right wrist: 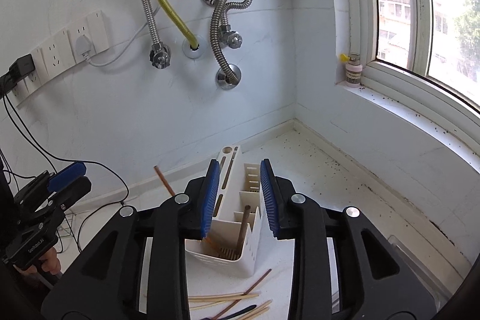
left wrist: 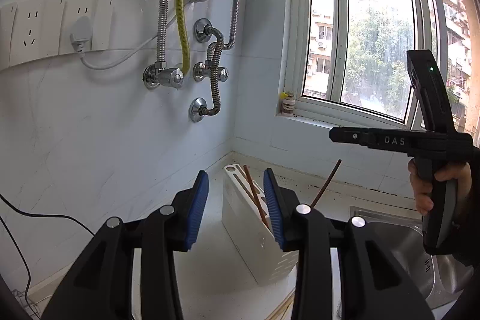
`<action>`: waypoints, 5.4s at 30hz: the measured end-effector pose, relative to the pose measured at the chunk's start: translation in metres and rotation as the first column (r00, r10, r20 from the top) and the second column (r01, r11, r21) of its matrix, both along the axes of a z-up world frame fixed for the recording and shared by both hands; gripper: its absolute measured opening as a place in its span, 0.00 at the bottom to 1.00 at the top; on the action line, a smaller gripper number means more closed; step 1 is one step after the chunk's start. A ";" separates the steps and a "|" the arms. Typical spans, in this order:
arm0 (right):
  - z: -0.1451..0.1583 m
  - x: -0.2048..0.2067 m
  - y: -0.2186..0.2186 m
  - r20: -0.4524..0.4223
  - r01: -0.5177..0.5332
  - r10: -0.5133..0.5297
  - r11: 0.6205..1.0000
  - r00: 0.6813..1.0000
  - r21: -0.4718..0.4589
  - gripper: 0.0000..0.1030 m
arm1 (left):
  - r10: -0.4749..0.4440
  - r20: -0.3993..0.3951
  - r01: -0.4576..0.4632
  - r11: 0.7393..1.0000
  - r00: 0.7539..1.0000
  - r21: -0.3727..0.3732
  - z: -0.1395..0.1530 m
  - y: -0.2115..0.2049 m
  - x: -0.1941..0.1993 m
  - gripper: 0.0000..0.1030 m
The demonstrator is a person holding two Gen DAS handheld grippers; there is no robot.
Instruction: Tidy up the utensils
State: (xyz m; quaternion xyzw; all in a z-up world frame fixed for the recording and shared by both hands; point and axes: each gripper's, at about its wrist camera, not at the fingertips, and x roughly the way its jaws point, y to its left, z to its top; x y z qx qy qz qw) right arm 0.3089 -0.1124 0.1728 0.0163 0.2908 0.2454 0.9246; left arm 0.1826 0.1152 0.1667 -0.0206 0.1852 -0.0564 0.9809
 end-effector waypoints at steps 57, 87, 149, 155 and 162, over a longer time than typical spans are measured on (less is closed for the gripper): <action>-0.251 -0.018 0.034 -0.373 -0.738 0.637 0.582 0.675 -0.340 0.25 | -0.306 -0.609 0.415 0.909 0.732 0.041 -0.235 0.020 -0.007 0.23; -0.256 -0.021 0.045 -0.419 -0.802 0.684 0.506 0.597 -0.318 0.20 | -0.374 -0.657 0.523 0.852 0.654 0.036 -0.235 0.021 0.017 0.23; -0.141 -0.100 -0.072 -0.076 -0.626 0.636 0.770 0.768 0.124 0.06 | -0.278 -0.384 0.337 0.937 0.881 0.095 -0.145 -0.027 -0.059 0.00; -0.129 -0.105 -0.074 -0.038 -0.605 0.616 0.782 0.787 0.148 0.06 | -0.186 -0.419 0.280 0.944 0.889 0.173 -0.165 -0.020 -0.055 0.00; -0.121 -0.107 -0.084 -0.008 -0.534 0.545 0.824 0.838 0.192 0.06 | -0.102 -0.485 0.232 0.948 0.869 0.217 -0.198 0.021 -0.038 0.28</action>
